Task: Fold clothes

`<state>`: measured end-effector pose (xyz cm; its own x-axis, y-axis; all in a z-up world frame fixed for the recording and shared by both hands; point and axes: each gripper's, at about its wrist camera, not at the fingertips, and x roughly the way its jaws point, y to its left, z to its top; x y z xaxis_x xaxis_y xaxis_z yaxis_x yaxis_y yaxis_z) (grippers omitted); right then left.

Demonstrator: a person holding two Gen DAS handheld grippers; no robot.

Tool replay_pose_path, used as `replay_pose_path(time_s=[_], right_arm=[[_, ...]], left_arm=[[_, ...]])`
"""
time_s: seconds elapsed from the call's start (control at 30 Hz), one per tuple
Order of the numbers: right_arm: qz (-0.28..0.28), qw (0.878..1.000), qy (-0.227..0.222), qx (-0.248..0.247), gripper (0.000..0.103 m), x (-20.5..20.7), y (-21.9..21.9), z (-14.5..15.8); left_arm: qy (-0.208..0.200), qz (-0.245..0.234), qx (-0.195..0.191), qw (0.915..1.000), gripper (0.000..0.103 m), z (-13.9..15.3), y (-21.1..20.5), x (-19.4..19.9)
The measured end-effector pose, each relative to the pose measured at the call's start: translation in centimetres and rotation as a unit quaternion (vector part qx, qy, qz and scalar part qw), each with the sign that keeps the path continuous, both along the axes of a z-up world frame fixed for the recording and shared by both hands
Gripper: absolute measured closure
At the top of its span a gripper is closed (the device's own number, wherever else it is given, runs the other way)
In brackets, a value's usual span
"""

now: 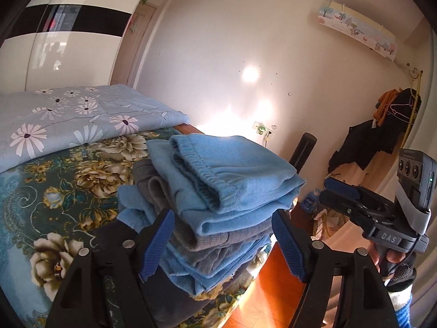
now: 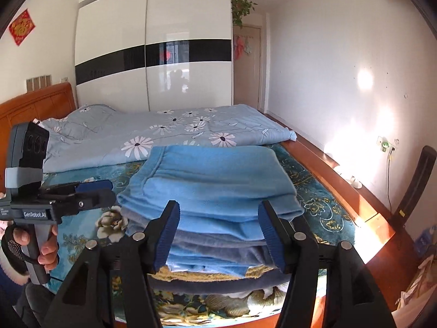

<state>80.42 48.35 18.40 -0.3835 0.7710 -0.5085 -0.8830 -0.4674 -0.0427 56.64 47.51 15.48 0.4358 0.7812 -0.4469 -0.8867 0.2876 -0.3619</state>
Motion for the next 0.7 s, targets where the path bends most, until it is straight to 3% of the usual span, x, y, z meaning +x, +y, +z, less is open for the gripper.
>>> replay_pose_path(time_s=[0.17, 0.2, 0.27, 0.3, 0.47, 0.7], right_arm=[[-0.009, 1.000, -0.020, 0.000, 0.033, -1.1, -2.1, -1.4], [-0.014, 1.000, -0.013, -0.005, 0.032, -0.9, -2.3, -1.5], [-0.027, 1.000, -0.002, -0.012, 0.013, -0.7, -2.9, -1.6], [-0.031, 0.999, 0.005, -0.015, 0.009, -0.5, -3.3, -1.6], [-0.052, 0.998, 0.014, -0.019, 0.001, -0.2, -5.2, -1.7], [-0.076, 0.996, 0.025, -0.039, 0.000, 0.1, -8.8, -1.7]], left_arm=[[0.059, 0.034, 0.020, 0.9975, 0.000, 0.2, -3.5, 0.5], [0.065, 0.038, 0.028, 0.9968, 0.000, 0.2, -4.2, 0.6], [0.074, 0.042, 0.041, 0.9956, 0.000, 0.2, -5.6, 0.7], [0.078, 0.045, 0.044, 0.9950, 0.000, 0.3, -6.1, 0.8], [0.089, 0.055, 0.059, 0.9928, 0.000, 0.8, -8.6, 1.0], [0.096, 0.078, 0.039, 0.9916, 0.000, 0.9, -11.3, 1.2]])
